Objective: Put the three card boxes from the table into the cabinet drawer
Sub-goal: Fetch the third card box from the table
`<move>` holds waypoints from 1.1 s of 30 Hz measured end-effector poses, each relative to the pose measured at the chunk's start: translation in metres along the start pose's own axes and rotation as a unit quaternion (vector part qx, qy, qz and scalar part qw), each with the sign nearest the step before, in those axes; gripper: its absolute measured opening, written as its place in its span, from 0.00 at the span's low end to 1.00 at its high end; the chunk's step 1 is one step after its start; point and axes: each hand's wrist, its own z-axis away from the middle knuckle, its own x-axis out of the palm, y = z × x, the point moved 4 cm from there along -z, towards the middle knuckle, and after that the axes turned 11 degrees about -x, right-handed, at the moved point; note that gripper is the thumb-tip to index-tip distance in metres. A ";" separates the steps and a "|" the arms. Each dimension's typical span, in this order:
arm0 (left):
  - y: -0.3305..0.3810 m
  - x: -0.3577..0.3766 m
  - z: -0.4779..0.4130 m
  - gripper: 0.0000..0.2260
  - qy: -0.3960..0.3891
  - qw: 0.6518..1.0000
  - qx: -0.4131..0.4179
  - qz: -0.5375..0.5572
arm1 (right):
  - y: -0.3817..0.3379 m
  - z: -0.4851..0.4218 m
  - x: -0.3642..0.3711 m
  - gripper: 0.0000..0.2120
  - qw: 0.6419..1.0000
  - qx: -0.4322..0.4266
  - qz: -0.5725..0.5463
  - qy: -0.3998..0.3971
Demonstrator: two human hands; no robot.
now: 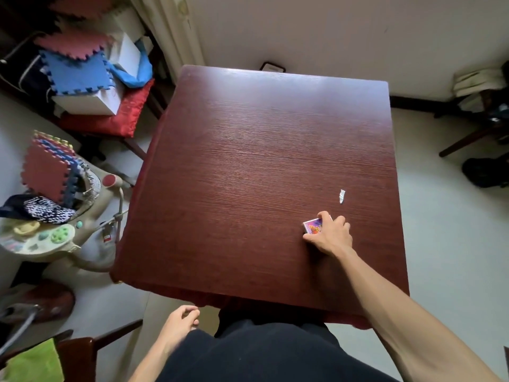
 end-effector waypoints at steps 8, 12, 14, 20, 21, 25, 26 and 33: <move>-0.002 -0.016 -0.005 0.06 -0.003 0.998 0.024 -0.057 | 0.023 0.074 0.030 0.35 0.993 0.035 -0.111 0.021; 0.004 -0.017 -0.009 0.06 -0.011 0.989 0.047 -0.142 | 0.047 0.128 0.058 0.35 0.966 0.099 -0.230 0.070; 0.009 -0.014 -0.010 0.06 -0.018 0.977 0.059 -0.202 | 0.062 0.158 0.074 0.34 0.943 0.130 -0.291 0.099; 0.044 0.023 -0.002 0.10 -0.043 0.911 0.123 -0.391 | 0.121 0.270 0.131 0.21 0.839 0.229 -0.444 0.216; 0.050 0.035 0.002 0.09 -0.052 0.896 0.137 -0.419 | 0.131 0.291 0.142 0.18 0.820 0.250 -0.458 0.237; 0.073 0.094 0.028 0.03 -0.073 0.824 0.193 -0.528 | 0.167 0.371 0.183 0.17 0.729 0.325 -0.513 0.315; 0.077 0.112 0.035 0.03 -0.076 0.805 0.206 -0.550 | 0.175 0.391 0.194 0.16 0.704 0.345 -0.523 0.334; 0.067 0.255 0.099 0.06 -0.097 0.706 0.286 -0.641 | 0.232 0.526 0.273 0.11 0.555 0.430 -0.590 0.400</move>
